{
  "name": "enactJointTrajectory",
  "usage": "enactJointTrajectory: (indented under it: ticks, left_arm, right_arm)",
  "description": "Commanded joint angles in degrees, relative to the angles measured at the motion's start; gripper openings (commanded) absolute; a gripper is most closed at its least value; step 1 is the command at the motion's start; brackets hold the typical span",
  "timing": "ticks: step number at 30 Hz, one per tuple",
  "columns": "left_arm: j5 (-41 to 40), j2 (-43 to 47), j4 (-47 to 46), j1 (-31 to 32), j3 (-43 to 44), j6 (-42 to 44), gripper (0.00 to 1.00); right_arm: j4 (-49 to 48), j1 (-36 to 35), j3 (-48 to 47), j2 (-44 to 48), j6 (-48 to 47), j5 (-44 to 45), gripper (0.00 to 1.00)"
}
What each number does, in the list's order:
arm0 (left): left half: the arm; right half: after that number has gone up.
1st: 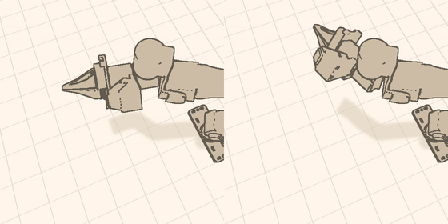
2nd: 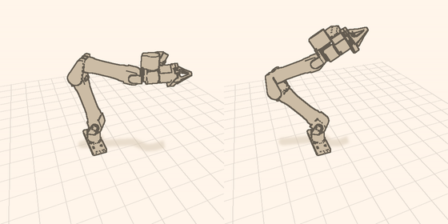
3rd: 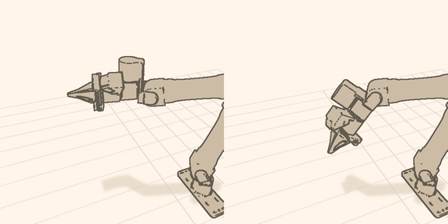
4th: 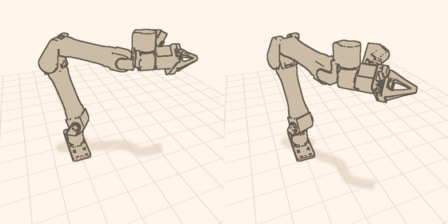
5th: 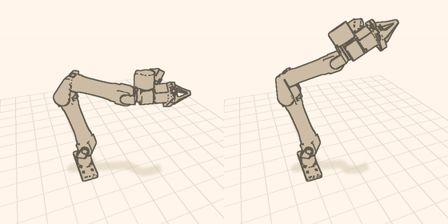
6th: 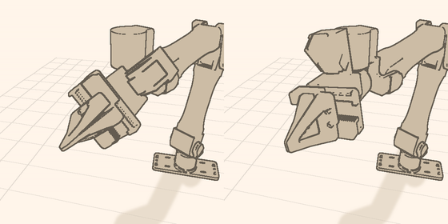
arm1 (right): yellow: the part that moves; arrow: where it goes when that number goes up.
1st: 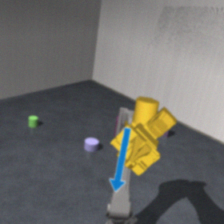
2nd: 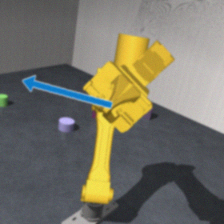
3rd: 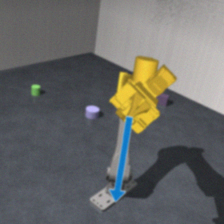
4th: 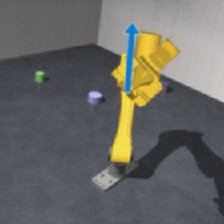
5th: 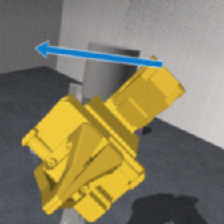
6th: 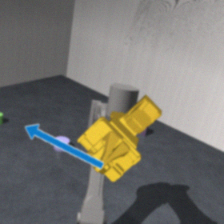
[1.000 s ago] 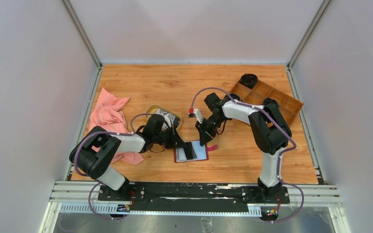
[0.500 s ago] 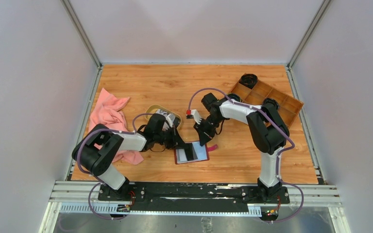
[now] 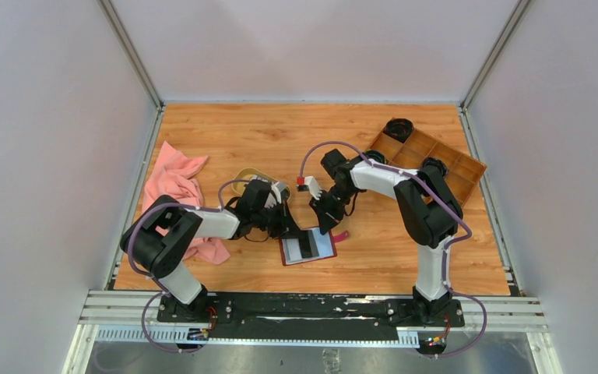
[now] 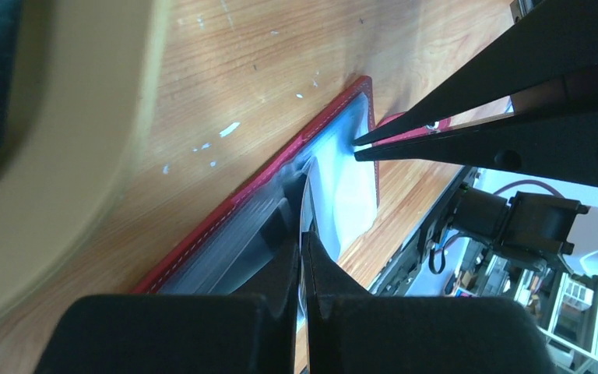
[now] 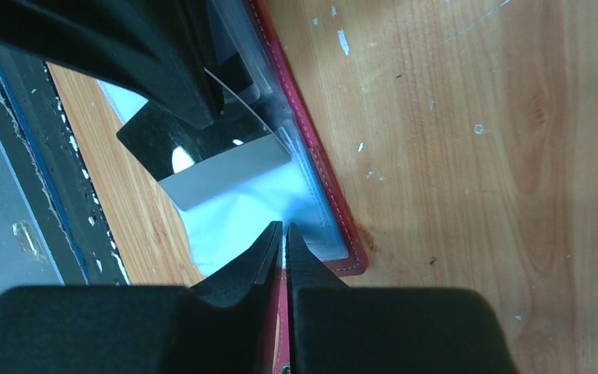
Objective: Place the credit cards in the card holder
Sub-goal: Insert the credit card into the card holder.
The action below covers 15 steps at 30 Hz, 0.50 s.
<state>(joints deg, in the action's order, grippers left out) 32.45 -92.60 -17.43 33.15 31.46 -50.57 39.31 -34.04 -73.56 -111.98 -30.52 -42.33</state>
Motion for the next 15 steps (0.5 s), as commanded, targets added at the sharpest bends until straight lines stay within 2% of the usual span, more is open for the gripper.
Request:
enactJointTrajectory:
  ticks: [1, 8, 15]
  left_arm:
    - [-2.43, -1.82, 3.63, 1.87, 0.76, 0.94, 0.02]
    - [-4.68, -0.46, 3.63, 2.59, 0.80, 0.08, 0.12]
    - [-6.86, 2.34, 3.63, 2.89, 0.10, -0.49, 0.33]
  right_arm:
    - [1.83, -1.20, -0.84, -1.75, -0.05, 2.01, 0.09]
    - [2.04, -1.20, -1.10, -1.68, 0.25, 1.44, 0.10]
    - [3.93, -0.95, -1.84, 0.82, -1.42, -1.57, 0.14]
